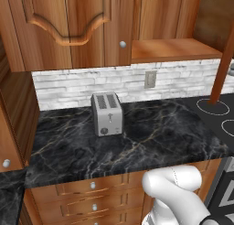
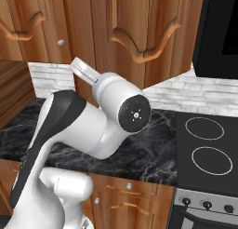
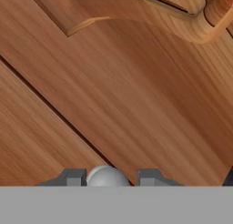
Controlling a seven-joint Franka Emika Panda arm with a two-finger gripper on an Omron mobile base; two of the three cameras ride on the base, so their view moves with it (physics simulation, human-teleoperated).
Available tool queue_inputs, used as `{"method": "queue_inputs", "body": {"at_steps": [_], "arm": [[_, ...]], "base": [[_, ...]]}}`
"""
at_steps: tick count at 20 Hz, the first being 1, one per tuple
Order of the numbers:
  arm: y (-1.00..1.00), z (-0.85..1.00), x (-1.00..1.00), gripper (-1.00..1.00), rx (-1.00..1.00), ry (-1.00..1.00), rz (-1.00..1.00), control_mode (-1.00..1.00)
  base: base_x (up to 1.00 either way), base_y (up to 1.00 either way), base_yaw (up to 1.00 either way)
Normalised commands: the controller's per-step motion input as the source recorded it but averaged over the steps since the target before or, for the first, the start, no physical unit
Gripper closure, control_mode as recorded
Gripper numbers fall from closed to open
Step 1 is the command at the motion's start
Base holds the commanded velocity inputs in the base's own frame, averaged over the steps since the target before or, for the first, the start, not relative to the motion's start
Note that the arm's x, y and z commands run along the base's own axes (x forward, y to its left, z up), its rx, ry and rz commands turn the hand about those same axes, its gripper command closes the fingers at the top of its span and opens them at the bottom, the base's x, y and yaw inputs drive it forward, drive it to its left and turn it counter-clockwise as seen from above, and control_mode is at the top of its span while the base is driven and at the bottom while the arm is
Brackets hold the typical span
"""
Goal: Open the cabinet, pick the kettle from the cabinet, and place it in the sink.
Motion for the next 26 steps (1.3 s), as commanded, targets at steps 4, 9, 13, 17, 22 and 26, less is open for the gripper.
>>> {"method": "queue_inputs", "body": {"at_steps": [4, 9, 13, 17, 22, 26], "arm": [[-0.14, -0.13, -0.15, -1.0, 0.0, 0.0, 0.0, -1.0], [-0.08, -0.22, -0.06, -1.0, 0.04, 0.02, 0.0, -1.0], [-0.18, -0.22, -0.07, -1.0, 0.06, 0.02, 0.0, -1.0], [-0.14, -0.25, -0.1, -1.0, 0.08, 0.04, -0.03, -1.0], [0.15, -0.05, -0.31, -1.0, 0.07, 0.02, -0.02, -1.0], [0.41, 0.0, -0.29, -1.0, 0.0, 0.03, -0.02, -1.0]], "base": [[0.0, 0.0, 0.0], [0.0, 0.0, 0.0], [0.0, 0.0, 0.0], [0.0, 0.0, 0.0], [0.0, 0.0, 0.0], [0.0, 0.0, 0.0]]}}
